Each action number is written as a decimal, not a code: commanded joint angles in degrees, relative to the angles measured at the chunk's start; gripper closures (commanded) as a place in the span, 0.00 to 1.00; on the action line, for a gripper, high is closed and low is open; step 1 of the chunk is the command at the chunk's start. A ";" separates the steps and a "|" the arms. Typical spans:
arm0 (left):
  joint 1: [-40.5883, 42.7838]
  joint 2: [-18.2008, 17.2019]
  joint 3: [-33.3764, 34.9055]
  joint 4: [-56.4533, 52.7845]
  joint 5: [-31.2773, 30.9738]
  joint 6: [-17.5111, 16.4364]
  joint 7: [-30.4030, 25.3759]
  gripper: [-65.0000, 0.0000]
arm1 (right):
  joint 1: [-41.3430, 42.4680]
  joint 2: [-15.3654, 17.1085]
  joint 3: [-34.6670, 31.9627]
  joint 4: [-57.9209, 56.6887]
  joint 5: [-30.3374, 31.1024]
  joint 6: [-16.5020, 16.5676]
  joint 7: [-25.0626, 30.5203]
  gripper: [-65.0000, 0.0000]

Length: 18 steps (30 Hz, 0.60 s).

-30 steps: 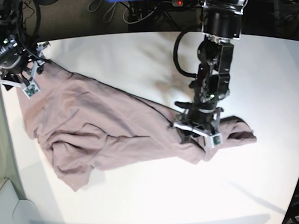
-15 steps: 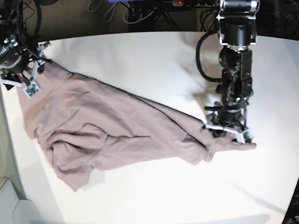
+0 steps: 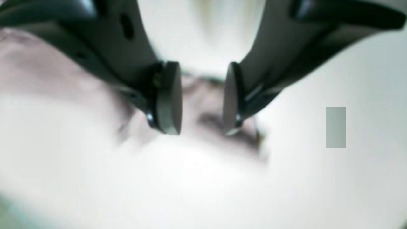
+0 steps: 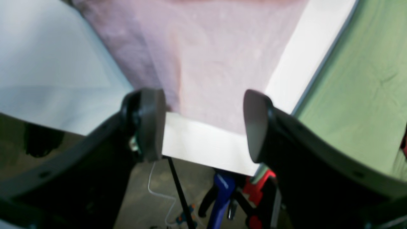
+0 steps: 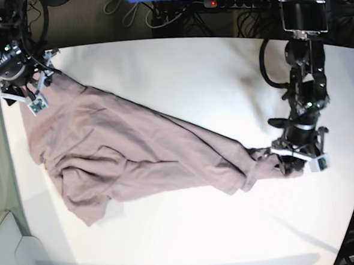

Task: Layout the t-shirt on the table in an organized manner, then fold the t-shirt properly
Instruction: 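Grasp the shirt body near the sleeve with the left gripper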

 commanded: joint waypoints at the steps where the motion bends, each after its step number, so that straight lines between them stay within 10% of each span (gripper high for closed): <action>1: -0.84 0.17 0.24 1.65 -0.07 -0.33 0.32 0.66 | 0.16 0.70 0.37 0.86 0.01 -0.25 0.64 0.40; 9: -8.41 11.60 0.33 -8.37 0.46 -0.77 3.22 0.66 | 0.07 0.70 0.28 0.86 0.01 -0.25 0.64 0.40; 18: -12.36 13.62 -0.20 -16.02 0.46 -0.77 2.96 0.66 | -0.37 0.70 0.45 0.86 0.01 -0.25 0.64 0.40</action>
